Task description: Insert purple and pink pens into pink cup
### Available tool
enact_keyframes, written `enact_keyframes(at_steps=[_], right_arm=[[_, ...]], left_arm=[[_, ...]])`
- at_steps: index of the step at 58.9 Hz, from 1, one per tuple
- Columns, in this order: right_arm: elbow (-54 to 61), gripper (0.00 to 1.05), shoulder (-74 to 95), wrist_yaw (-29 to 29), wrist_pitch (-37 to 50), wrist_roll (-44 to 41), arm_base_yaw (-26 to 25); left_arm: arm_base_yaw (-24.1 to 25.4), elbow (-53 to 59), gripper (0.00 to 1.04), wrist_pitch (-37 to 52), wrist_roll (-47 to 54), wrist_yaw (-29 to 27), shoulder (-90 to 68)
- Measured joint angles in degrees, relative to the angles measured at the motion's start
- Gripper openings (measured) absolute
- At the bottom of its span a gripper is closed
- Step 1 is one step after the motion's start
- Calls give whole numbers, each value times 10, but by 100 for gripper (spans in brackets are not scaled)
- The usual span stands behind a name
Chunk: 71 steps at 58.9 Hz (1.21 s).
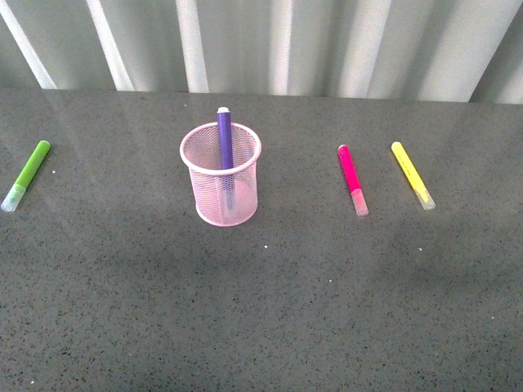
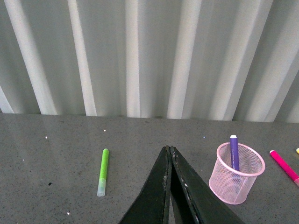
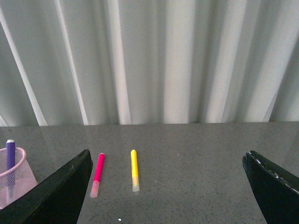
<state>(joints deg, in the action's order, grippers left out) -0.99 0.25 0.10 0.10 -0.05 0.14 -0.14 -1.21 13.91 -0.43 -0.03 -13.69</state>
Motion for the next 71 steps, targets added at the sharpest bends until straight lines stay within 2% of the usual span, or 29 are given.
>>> enact_keyframes(at_steps=[15, 21, 42, 56, 58, 60, 63, 66, 71], right_arm=[[0, 98, 0, 0, 0, 0, 0], [0, 98, 0, 0, 0, 0, 0], [0, 98, 0, 0, 0, 0, 0], [0, 98, 0, 0, 0, 0, 0], [-10, 98, 15, 19, -30, 12, 0], [-45, 98, 67, 30, -103, 46, -11], [-88, 98, 167, 5, -138, 67, -46], [-133, 98, 288, -47, -96, 73, -88], [-197, 98, 427, -96, -30, 56, -113]], left_arm=[[0, 0, 4, -40, 0, 0, 40], [0, 0, 4, -131, 0, 0, 112], [0, 0, 5, -139, 0, 0, 135], [0, 0, 52, -139, 0, 0, 135], [0, 0, 58, -139, 0, 0, 135], [0, 0, 65, -139, 0, 0, 134], [0, 0, 74, -139, 0, 0, 135], [0, 0, 83, -139, 0, 0, 135], [0, 0, 97, -139, 0, 0, 135]])
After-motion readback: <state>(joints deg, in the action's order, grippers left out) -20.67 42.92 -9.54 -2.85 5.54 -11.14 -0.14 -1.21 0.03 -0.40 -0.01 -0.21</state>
